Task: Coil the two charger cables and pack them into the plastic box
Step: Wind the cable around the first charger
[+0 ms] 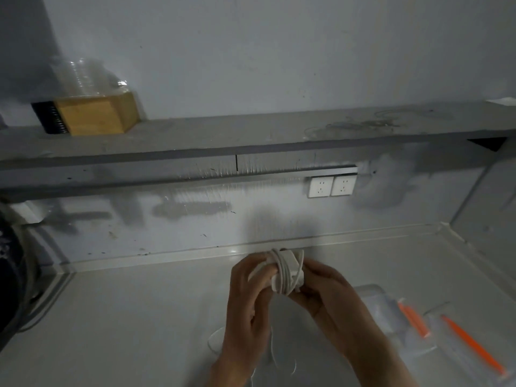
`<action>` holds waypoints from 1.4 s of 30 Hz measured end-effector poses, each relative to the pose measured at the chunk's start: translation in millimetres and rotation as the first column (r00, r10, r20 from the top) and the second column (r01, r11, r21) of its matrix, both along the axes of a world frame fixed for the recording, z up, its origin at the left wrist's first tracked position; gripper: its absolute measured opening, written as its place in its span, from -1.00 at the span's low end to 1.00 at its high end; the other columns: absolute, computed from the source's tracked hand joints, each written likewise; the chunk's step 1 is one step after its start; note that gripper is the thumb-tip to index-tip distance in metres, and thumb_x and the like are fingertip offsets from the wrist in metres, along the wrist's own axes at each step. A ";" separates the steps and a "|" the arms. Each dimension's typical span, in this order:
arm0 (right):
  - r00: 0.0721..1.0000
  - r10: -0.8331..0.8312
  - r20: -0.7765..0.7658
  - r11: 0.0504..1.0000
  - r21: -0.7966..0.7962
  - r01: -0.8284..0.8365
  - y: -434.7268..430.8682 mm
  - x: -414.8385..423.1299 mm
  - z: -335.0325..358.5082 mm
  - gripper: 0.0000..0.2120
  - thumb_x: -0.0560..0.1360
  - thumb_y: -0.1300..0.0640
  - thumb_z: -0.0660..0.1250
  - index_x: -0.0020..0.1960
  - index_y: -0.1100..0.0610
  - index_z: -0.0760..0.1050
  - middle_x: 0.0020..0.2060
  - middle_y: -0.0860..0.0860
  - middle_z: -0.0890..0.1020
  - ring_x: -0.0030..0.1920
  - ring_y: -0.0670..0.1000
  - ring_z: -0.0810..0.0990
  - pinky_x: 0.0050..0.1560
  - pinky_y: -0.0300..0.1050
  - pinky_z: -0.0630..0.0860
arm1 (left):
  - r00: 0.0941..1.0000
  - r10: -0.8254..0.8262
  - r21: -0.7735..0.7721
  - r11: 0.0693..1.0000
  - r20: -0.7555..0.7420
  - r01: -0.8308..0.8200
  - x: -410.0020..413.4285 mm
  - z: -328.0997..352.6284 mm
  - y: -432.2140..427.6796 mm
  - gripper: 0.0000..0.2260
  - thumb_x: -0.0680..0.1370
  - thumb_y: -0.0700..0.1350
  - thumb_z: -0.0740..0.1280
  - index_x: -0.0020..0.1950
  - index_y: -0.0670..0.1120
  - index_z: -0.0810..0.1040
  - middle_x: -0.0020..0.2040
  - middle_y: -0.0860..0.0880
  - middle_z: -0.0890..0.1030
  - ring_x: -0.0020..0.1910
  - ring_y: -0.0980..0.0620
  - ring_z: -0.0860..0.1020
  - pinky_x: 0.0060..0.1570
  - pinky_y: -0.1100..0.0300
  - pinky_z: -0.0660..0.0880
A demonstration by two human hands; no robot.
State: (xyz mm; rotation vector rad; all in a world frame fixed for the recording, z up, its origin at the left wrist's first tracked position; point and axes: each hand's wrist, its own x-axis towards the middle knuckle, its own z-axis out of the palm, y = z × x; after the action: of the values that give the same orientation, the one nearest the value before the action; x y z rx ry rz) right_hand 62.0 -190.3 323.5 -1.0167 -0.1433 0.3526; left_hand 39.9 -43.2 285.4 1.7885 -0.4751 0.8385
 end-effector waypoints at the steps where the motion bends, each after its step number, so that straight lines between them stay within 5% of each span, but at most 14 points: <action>1: 0.997 -0.073 0.039 0.997 -0.022 0.074 1.6 -2.0 0.2 -0.74 0.60 0.28 0.18 0.10 0.23 0.65 -0.03 0.18 0.73 0.01 0.05 0.70 0.06 -0.14 0.62 | 0.996 -0.075 -0.090 0.994 -0.053 0.070 -2.8 1.8 -6.6 -0.74 0.60 -0.11 0.21 0.29 -0.05 0.50 0.34 -0.13 0.47 0.41 0.01 0.40 0.33 0.20 0.39; 4: 0.902 -0.332 0.275 0.879 -0.258 0.402 8.5 -8.9 -7.5 -0.78 0.59 0.33 0.22 0.05 0.23 0.64 -0.16 0.08 0.75 -0.08 -0.07 0.69 0.05 -0.12 0.63 | 0.947 -0.275 -0.378 0.905 -0.166 0.197 -6.2 8.7 -31.4 -0.49 0.59 0.13 0.24 0.43 -0.14 0.35 0.39 -0.05 0.48 0.40 -0.03 0.45 0.31 0.18 0.43; 8: 0.672 -0.353 0.651 0.477 -0.493 0.728 3.3 -18.6 -20.5 -0.63 0.55 0.32 0.31 0.20 -0.08 0.61 -0.31 -0.50 0.62 -0.16 -0.51 0.59 -0.14 -0.61 0.45 | 0.952 -0.177 -0.514 0.858 -0.248 0.025 1.0 15.0 -63.1 -0.62 0.51 0.05 0.39 0.27 0.00 0.39 0.12 0.07 0.60 0.08 0.11 0.61 -0.01 0.35 0.53; 12: 0.688 -0.270 0.674 0.438 -0.550 0.711 -38.9 -1.9 -7.5 -0.61 0.52 0.29 0.26 0.12 -0.14 0.64 -0.13 -0.16 0.76 -0.12 -0.19 0.72 -0.03 -0.19 0.64 | 0.924 -0.066 -0.540 0.826 -0.377 -0.161 8.5 17.4 -79.4 -0.74 0.51 0.12 0.37 0.14 0.11 0.44 0.01 0.05 0.63 0.01 0.05 0.63 0.00 0.11 0.57; 14: 0.662 -0.186 0.726 0.397 -0.560 0.727 -65.4 12.3 4.3 -0.70 0.49 0.25 0.30 0.06 -0.06 0.68 -0.13 -0.12 0.76 -0.13 -0.14 0.72 -0.05 -0.17 0.60 | 0.883 -0.191 -0.639 0.755 -0.428 -0.146 11.7 21.9 -91.5 -0.70 0.47 0.11 0.34 0.18 0.13 0.46 0.05 -0.05 0.64 0.10 -0.09 0.63 0.08 -0.13 0.59; 16: 0.715 -0.136 0.685 0.460 -0.596 0.658 -93.0 27.5 15.3 -0.76 0.50 0.28 0.36 -0.02 -0.01 0.70 -0.16 -0.12 0.76 -0.12 -0.13 0.70 -0.06 -0.19 0.58 | 0.861 -0.271 -0.686 0.718 -0.430 -0.116 13.0 28.7 -110.8 -0.73 0.49 0.07 0.31 0.17 0.09 0.54 0.09 -0.10 0.66 0.13 -0.17 0.63 0.03 -0.22 0.62; 19: 0.915 -0.114 0.387 0.781 -0.534 0.323 -127.1 42.5 25.5 -0.79 0.54 0.33 0.32 -0.04 0.14 0.71 -0.19 0.12 0.75 -0.11 0.13 0.72 -0.10 0.00 0.67 | 0.890 -0.167 -0.654 0.736 -0.425 -0.174 16.9 36.4 -144.1 -0.77 0.52 0.04 0.30 0.10 -0.01 0.61 0.08 -0.10 0.67 0.13 -0.18 0.63 0.10 -0.32 0.55; 22: 0.949 -0.154 0.276 0.887 -0.384 0.256 -152.9 39.7 21.5 -0.67 0.56 0.35 0.26 -0.12 0.07 0.73 -0.21 0.14 0.75 -0.23 0.09 0.71 -0.31 -0.18 0.63 | 0.892 -0.112 -0.647 0.727 -0.439 -0.227 24.8 39.6 -177.3 -0.76 0.53 0.06 0.31 0.07 -0.03 0.62 0.02 -0.07 0.69 0.05 -0.15 0.66 0.00 -0.29 0.61; 26: 0.968 -0.135 0.210 0.925 -0.323 0.199 -193.1 32.0 0.9 -0.71 0.57 0.39 0.22 -0.02 0.17 0.70 -0.08 0.19 0.74 -0.07 0.11 0.70 -0.03 -0.05 0.64 | 0.884 -0.004 -0.567 0.769 -0.467 -0.296 31.9 31.3 -213.5 -0.79 0.53 0.02 0.30 0.02 -0.03 0.66 -0.07 -0.03 0.70 -0.08 -0.07 0.68 -0.26 0.08 0.64; 29: 0.978 -0.014 0.207 0.949 -0.304 0.078 -227.6 31.9 -13.7 -0.74 0.60 0.36 0.20 0.11 0.25 0.65 0.01 0.21 0.73 0.09 0.21 0.69 0.14 0.08 0.62 | 0.853 0.108 -0.424 0.832 -0.510 -0.359 33.9 23.1 -236.8 -0.82 0.53 0.00 0.27 -0.05 0.02 0.67 -0.11 -0.02 0.69 -0.11 -0.04 0.67 -0.27 -0.01 0.66; 32: 0.948 0.006 0.317 0.894 -0.427 0.137 -244.3 30.8 -24.0 -0.77 0.59 0.25 0.29 0.08 0.04 0.69 -0.06 0.06 0.75 0.03 0.05 0.71 0.09 -0.03 0.62 | 0.821 0.157 -0.337 0.857 -0.549 -0.389 35.6 19.0 -258.6 -0.84 0.61 -0.07 0.28 -0.04 0.00 0.66 -0.09 -0.04 0.67 -0.08 -0.07 0.66 -0.23 -0.13 0.67; 35: 0.935 -0.129 0.330 0.849 -0.450 0.276 -260.8 35.1 -33.8 -0.77 0.52 0.27 0.36 -0.04 -0.01 0.71 -0.16 0.03 0.75 -0.12 -0.07 0.71 -0.10 -0.29 0.60 | 0.833 0.165 -0.195 0.931 -0.528 -0.308 33.4 20.9 -278.3 -0.90 0.58 0.01 0.33 0.01 0.09 0.63 0.00 0.08 0.63 -0.01 0.10 0.63 -0.25 0.21 0.65; 37: 0.937 -0.140 0.320 0.853 -0.442 0.278 -275.7 40.2 -34.9 -0.79 0.51 0.27 0.37 -0.07 0.00 0.71 -0.22 0.01 0.75 -0.20 -0.11 0.70 -0.17 -0.30 0.60 | 0.823 0.115 -0.093 0.976 -0.557 -0.199 29.0 22.5 -283.4 -0.78 0.47 0.08 0.44 0.10 0.14 0.57 0.04 0.16 0.59 0.04 0.17 0.61 -0.17 0.27 0.62; 42: 0.914 -0.010 0.406 0.783 -0.565 0.259 -311.6 48.5 -25.3 -0.85 0.46 0.02 0.37 -0.02 0.01 0.67 -0.26 0.01 0.73 -0.25 -0.11 0.69 -0.08 0.08 0.65 | 0.805 0.241 0.352 0.935 -0.541 -0.043 23.3 21.7 -287.4 -0.38 0.41 0.08 0.49 0.36 0.40 0.28 0.10 0.31 0.42 0.09 0.39 0.48 -0.08 0.56 0.42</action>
State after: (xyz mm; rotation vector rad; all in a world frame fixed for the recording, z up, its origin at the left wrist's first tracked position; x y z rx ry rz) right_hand 110.5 -501.9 298.1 -1.7355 -0.3212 0.0467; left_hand 63.2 -330.6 307.1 2.2918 -0.0685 0.2765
